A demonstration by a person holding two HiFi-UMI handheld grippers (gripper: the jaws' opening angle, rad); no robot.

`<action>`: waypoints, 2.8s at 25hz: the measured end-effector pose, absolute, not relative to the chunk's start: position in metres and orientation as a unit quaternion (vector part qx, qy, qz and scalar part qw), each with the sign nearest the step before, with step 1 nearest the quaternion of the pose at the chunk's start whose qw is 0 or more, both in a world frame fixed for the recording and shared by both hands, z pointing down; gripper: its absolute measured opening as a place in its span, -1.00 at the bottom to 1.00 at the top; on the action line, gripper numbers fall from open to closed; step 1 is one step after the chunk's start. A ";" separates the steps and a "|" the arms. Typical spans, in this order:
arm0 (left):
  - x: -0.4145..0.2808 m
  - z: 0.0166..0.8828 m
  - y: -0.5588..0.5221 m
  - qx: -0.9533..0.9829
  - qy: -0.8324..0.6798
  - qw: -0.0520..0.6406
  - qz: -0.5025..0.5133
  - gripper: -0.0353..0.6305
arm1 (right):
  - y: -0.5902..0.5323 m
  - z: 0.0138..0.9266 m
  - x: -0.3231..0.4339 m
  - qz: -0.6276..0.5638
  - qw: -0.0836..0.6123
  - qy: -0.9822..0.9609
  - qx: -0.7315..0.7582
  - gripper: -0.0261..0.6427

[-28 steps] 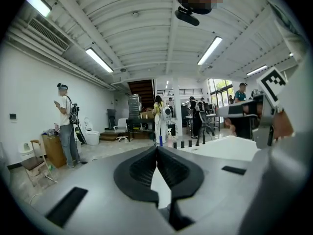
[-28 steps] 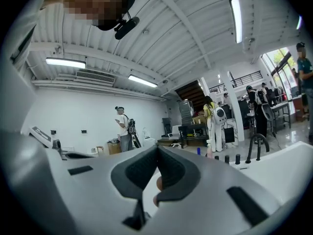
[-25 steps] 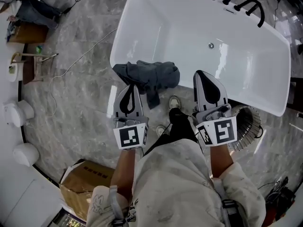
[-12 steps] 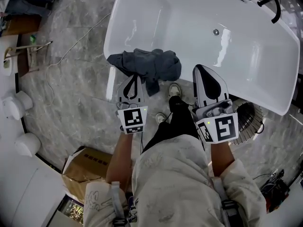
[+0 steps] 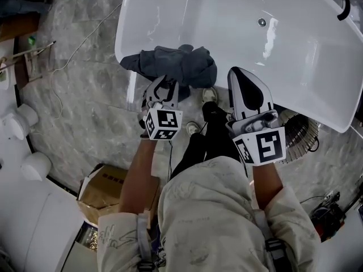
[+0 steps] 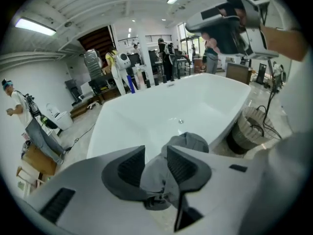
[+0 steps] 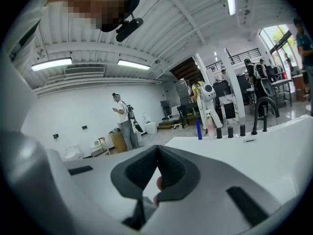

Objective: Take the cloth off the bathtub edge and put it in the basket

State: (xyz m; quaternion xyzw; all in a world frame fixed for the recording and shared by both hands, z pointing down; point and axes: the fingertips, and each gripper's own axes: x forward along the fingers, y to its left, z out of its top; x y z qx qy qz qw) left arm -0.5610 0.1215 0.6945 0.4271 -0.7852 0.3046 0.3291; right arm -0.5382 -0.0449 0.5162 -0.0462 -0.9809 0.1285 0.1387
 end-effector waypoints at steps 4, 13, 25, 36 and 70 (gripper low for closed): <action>-0.550 0.733 0.118 0.471 -0.721 0.361 0.357 -0.23 | -0.047 0.528 -0.543 0.134 0.144 -0.979 -0.048 -0.96; -0.539 0.801 0.127 0.518 -0.594 0.391 0.475 0.09 | -0.052 0.558 -0.539 0.145 0.169 -0.973 -0.055 -0.96; -0.548 0.854 0.119 0.518 -0.549 0.395 0.525 0.19 | -0.066 0.593 -0.530 0.156 0.198 -0.967 -0.047 -0.96; -0.547 0.864 0.117 0.522 -0.511 0.362 0.579 0.11 | -0.069 0.594 -0.519 0.150 0.200 -0.967 -0.039 -0.96; -0.502 0.734 0.154 0.459 -0.715 0.355 0.389 -0.71 | 0.015 0.506 -0.463 0.103 0.146 -0.983 -0.052 -0.96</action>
